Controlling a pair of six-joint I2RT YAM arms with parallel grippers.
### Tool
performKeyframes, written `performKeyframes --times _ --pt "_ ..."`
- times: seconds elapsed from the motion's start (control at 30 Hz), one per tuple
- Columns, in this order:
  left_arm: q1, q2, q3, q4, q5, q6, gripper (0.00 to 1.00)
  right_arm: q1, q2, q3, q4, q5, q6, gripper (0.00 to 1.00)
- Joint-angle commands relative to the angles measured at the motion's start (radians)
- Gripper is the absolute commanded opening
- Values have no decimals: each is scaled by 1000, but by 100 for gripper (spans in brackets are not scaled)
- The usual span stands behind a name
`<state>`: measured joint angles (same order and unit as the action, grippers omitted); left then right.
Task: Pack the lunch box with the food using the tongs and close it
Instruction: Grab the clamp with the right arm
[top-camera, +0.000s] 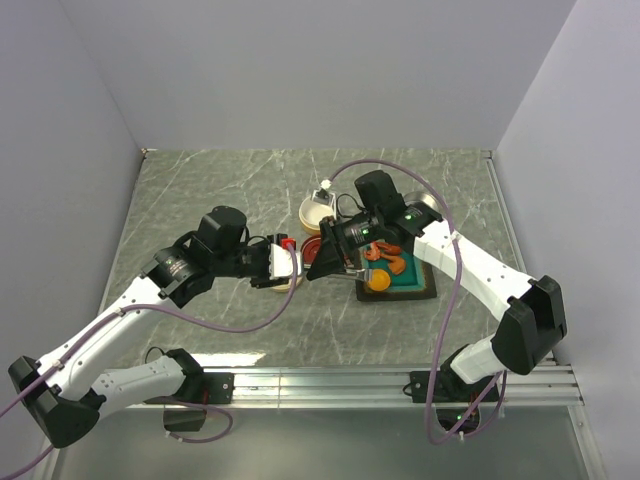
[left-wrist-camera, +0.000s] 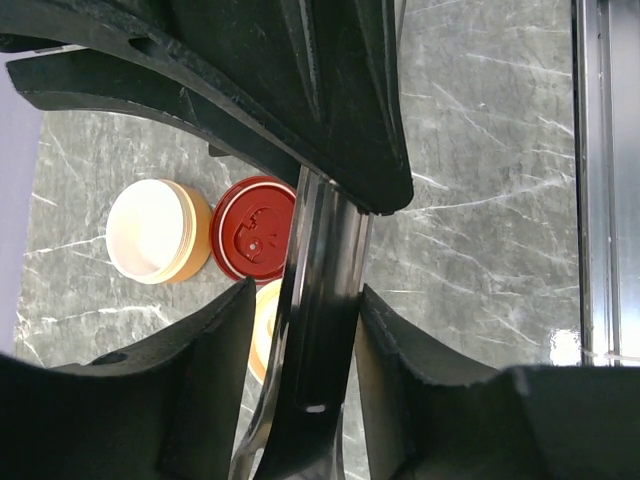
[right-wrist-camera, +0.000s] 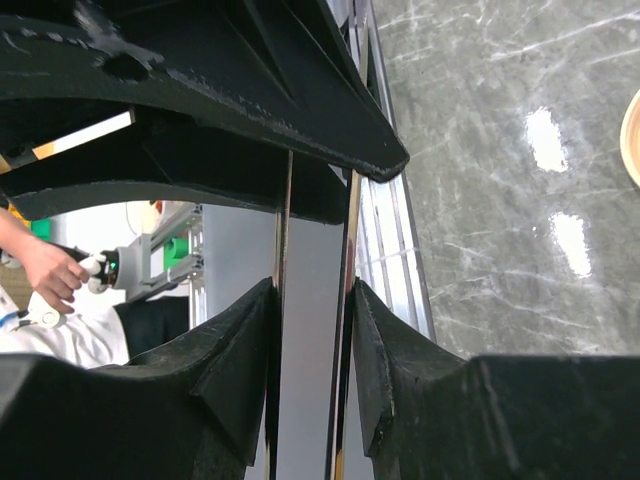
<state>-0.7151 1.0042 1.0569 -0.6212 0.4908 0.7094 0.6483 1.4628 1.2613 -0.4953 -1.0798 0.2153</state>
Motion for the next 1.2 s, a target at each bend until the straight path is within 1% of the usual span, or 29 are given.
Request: performKeyframes --times 0.0,0.1,0.33,0.4,0.57,0.7,0.73,0.83,1.0,1.03,1.1,1.17 --pt "-6 1 15 38 -8 -19 48 13 -2 64 11 -9 -17 42" --pt "-6 -1 12 37 -8 -24 47 16 -4 64 4 -2 -27 41" --pt "-6 10 15 35 -14 -36 38 24 -10 70 -11 4 -48 43" --pt "-6 11 15 37 -15 -39 36 27 -12 67 -12 4 -54 43" --pt "-6 10 0 40 -23 -30 37 30 -16 59 -8 11 -48 43" --pt "-6 -1 -3 51 -26 -37 51 28 -19 62 -11 17 -48 42" --pt "-6 -3 2 55 -27 -48 62 28 -19 62 -11 27 -48 41" --pt "-6 -6 26 43 -32 -62 75 18 -19 67 -28 46 -63 40" --pt "8 -35 67 47 -38 -140 83 -28 -50 52 -72 89 -116 40" --pt "29 -41 74 57 -31 -183 86 -38 -58 50 -84 101 -128 40" --pt "58 -56 98 84 4 -240 87 -79 -74 52 -133 132 -178 40" --pt "114 -68 112 104 28 -338 89 -110 -87 61 -199 162 -244 41"
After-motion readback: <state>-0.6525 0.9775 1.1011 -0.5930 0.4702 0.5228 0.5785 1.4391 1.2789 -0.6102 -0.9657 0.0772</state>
